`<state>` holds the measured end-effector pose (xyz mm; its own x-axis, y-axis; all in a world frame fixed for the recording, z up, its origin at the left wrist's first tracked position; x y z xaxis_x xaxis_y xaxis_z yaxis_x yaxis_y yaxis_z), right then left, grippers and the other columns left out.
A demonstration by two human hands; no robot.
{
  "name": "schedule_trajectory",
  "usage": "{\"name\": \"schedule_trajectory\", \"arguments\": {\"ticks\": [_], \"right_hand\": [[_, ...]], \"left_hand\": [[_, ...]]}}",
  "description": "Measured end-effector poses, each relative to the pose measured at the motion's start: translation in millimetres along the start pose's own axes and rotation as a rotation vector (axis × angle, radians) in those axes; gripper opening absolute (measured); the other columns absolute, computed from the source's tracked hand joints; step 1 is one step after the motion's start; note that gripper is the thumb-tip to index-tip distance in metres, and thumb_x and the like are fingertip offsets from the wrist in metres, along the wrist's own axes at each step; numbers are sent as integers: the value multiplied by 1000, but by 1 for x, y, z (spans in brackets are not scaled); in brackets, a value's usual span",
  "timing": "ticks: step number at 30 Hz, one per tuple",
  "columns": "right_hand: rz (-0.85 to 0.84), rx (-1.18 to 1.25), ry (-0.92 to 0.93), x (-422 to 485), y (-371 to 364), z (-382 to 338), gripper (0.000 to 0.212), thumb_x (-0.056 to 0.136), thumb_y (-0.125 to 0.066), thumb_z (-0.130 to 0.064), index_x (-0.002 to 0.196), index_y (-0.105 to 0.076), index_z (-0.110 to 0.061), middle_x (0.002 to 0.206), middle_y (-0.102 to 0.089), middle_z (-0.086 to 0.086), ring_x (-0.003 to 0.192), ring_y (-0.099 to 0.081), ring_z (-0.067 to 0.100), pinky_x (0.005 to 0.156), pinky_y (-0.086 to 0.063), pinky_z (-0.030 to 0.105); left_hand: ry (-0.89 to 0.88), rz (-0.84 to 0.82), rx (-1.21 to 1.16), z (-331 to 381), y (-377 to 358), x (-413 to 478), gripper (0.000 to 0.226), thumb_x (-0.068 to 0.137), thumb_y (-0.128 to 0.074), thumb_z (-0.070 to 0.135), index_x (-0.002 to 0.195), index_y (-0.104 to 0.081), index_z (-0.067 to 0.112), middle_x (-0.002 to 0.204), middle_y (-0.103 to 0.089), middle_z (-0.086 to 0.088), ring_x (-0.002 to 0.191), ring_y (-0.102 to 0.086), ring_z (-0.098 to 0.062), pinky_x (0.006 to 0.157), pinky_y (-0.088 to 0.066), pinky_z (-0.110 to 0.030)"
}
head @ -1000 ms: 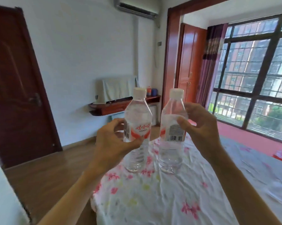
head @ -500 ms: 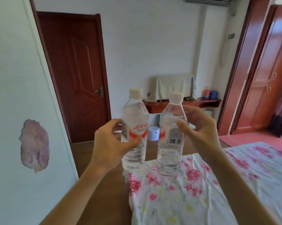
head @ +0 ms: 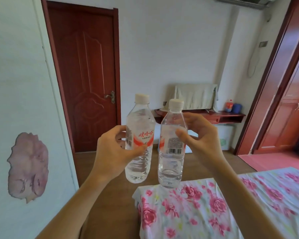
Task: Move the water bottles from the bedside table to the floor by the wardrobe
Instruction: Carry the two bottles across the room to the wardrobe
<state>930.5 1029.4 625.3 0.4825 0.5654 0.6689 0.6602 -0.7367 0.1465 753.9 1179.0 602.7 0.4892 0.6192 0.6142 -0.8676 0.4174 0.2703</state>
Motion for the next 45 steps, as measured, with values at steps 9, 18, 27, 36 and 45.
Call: {"name": "schedule_trajectory", "arguments": {"ticks": [9, 18, 27, 36, 45], "right_hand": [[26, 9, -22, 74, -51, 55, 31, 84, -76, -9, 112, -68, -19, 101, -75, -1, 94, -72, 17, 78, -59, 27], [5, 146, -50, 131, -89, 110, 31, 77, -68, -37, 108, -69, -35, 103, -76, -4, 97, -73, 16, 79, -58, 27], [-54, 199, -40, 216, -112, 194, 34, 84, -68, -23, 117, -65, -25, 108, -76, -5, 103, -71, 19, 89, -58, 40], [-108, 239, -7, 313, -130, 263, 42, 78, -68, -38, 118, -65, -26, 111, -75, 0, 109, -69, 23, 93, -56, 53], [-129, 283, -33, 363, -150, 319, 46, 76, -70, -39, 118, -65, -23, 111, -75, 1, 107, -69, 24, 91, -57, 45]], "left_hand": [[-14, -21, 14, -69, 19, 77, 55, 56, -89, 34, 103, -60, 32, 93, -66, 25, 85, -65, 12, 69, -47, -2], [4, 6, 5, -122, 21, 135, 53, 54, -84, 45, 101, -62, 34, 90, -67, 26, 86, -65, 11, 68, -47, -2], [-2, 50, 104, -183, 5, 210, 50, 59, -91, 32, 93, -57, 46, 85, -65, 40, 86, -64, 13, 69, -45, -1], [22, 153, 165, -231, -15, 297, 49, 61, -90, 28, 91, -56, 45, 79, -66, 35, 83, -63, 15, 67, -45, 0], [76, 199, 212, -274, -26, 351, 50, 54, -79, 52, 97, -56, 41, 89, -59, 34, 82, -59, 22, 65, -42, 4]]}}
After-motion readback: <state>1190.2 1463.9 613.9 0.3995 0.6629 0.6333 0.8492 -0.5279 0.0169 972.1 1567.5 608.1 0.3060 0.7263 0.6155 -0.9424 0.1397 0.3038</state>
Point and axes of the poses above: each hand's wrist, its own x-axis towards the middle knuckle, its own y-axis out of the back of the hand, z = x × y, the point moved 3 cm from there along x, towards the middle knuckle
